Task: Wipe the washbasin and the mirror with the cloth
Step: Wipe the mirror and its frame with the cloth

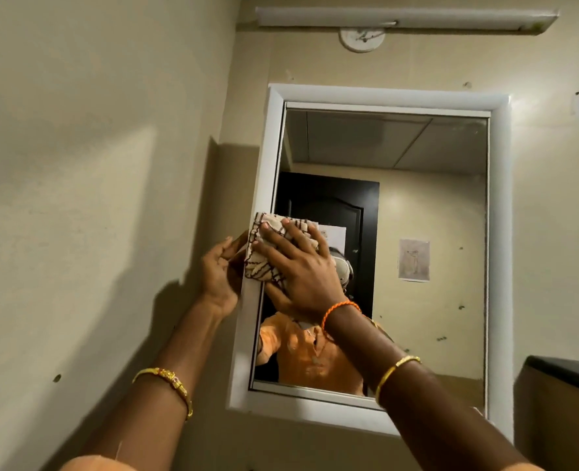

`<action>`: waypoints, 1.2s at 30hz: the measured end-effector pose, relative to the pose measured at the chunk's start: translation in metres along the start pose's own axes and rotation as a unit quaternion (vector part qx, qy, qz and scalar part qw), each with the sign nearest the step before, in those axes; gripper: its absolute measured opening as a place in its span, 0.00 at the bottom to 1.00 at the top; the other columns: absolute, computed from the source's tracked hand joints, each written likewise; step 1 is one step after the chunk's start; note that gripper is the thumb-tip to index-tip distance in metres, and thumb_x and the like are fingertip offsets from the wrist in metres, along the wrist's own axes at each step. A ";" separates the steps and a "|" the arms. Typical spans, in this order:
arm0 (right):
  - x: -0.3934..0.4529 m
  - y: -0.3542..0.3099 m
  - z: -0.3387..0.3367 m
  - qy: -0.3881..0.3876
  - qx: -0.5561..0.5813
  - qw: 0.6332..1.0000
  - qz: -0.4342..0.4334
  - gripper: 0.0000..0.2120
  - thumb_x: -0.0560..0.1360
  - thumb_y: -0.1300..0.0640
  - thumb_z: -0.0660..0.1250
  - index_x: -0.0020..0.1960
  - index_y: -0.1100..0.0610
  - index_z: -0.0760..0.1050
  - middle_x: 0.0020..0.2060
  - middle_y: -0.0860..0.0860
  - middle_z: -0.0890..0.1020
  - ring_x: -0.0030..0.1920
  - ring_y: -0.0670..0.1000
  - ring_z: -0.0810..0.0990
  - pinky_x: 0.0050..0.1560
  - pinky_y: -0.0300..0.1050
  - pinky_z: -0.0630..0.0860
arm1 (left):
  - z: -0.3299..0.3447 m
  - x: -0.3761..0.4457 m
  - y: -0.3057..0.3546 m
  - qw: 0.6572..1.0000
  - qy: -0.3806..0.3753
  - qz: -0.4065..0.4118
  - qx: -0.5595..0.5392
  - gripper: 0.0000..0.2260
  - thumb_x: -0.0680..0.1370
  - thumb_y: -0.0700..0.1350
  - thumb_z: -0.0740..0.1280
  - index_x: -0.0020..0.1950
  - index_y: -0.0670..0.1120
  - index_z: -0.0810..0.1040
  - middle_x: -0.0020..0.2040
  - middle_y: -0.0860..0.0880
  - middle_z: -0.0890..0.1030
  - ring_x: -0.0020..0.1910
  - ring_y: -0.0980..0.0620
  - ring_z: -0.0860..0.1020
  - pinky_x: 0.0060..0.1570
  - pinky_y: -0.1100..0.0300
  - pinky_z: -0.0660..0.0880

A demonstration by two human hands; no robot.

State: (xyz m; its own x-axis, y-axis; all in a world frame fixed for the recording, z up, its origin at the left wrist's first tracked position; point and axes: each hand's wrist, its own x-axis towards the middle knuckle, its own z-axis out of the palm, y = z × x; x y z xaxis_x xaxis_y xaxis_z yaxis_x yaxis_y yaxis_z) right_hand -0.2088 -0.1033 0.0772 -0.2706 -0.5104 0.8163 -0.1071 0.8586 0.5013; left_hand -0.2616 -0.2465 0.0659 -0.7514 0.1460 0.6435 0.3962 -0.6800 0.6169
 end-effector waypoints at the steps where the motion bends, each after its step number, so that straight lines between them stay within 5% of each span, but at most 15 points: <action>1: 0.009 0.006 -0.005 0.005 0.007 1.000 0.012 0.31 0.70 0.40 0.54 0.72 0.46 0.64 0.74 0.47 0.63 0.76 0.56 0.56 0.74 0.62 0.47 | -0.001 0.001 -0.001 1.000 0.001 0.001 -0.012 0.19 0.80 0.50 0.51 0.49 0.45 0.81 0.35 0.49 0.85 0.33 0.54 0.82 0.32 0.65 0.78; 5: 0.075 0.025 -0.020 0.046 0.052 0.989 0.128 0.27 0.74 0.41 0.54 0.73 0.44 0.64 0.75 0.45 0.62 0.77 0.52 0.52 0.74 0.58 0.40 | -0.009 0.006 -0.009 1.000 0.005 -0.003 0.005 0.19 0.80 0.52 0.53 0.48 0.48 0.83 0.37 0.50 0.85 0.35 0.53 0.82 0.36 0.61 0.77; 9: 0.098 0.020 -0.016 0.074 0.083 0.979 0.171 0.26 0.75 0.44 0.59 0.72 0.45 0.65 0.75 0.45 0.62 0.77 0.52 0.50 0.74 0.58 0.39 | -0.008 0.004 -0.021 0.991 0.041 0.016 0.123 0.13 0.79 0.50 0.59 0.44 0.49 0.82 0.31 0.53 0.83 0.29 0.56 0.80 0.28 0.63 0.77; 14: 0.023 -0.023 0.009 0.071 0.070 0.986 0.130 0.31 0.72 0.42 0.55 0.74 0.48 0.62 0.75 0.47 0.61 0.77 0.54 0.49 0.74 0.60 0.41 | -0.008 0.008 -0.026 0.990 0.089 0.043 0.104 0.12 0.80 0.39 0.58 0.56 0.44 0.79 0.39 0.52 0.83 0.42 0.52 0.80 0.34 0.66 0.79; 18: -0.025 -0.038 0.021 0.021 0.046 0.996 0.068 0.31 0.73 0.43 0.56 0.74 0.49 0.60 0.76 0.49 0.60 0.77 0.54 0.48 0.73 0.63 0.45 | -0.008 0.001 -0.023 0.991 0.043 0.054 0.112 0.18 0.79 0.32 0.55 0.64 0.43 0.75 0.50 0.52 0.82 0.47 0.57 0.81 0.47 0.68 0.79; 22: -0.004 -0.018 0.013 0.010 0.006 0.999 0.049 0.32 0.71 0.42 0.54 0.74 0.49 0.62 0.76 0.49 0.60 0.77 0.55 0.51 0.74 0.60 0.43 | -0.013 0.001 -0.017 0.995 0.024 0.034 0.092 0.15 0.80 0.35 0.57 0.60 0.46 0.77 0.46 0.53 0.84 0.44 0.58 0.82 0.39 0.68 0.79; 28: 0.043 0.033 -0.017 0.066 0.004 0.982 0.178 0.32 0.71 0.42 0.57 0.74 0.48 0.62 0.76 0.48 0.59 0.77 0.56 0.52 0.74 0.61 0.42 | -0.017 0.007 -0.018 0.996 0.029 0.039 0.079 0.13 0.80 0.37 0.58 0.56 0.51 0.78 0.41 0.58 0.86 0.41 0.62 0.83 0.41 0.69 0.80; 36: -0.016 0.105 -0.039 0.149 -0.036 0.946 0.285 0.33 0.70 0.40 0.54 0.73 0.49 0.65 0.75 0.49 0.63 0.76 0.56 0.57 0.73 0.56 0.49 | -0.017 0.003 -0.016 0.993 0.026 0.047 0.105 0.12 0.80 0.40 0.60 0.52 0.56 0.79 0.44 0.58 0.84 0.42 0.61 0.82 0.38 0.67 0.80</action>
State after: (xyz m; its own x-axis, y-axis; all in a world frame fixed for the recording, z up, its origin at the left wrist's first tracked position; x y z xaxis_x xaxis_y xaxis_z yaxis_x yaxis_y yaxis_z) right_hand -0.1780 -0.0072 0.1276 0.0173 0.0347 0.9992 0.0428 0.9985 -0.0354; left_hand -0.2797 -0.2474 0.0503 -0.7295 0.0483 0.6822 0.5634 -0.5230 0.6395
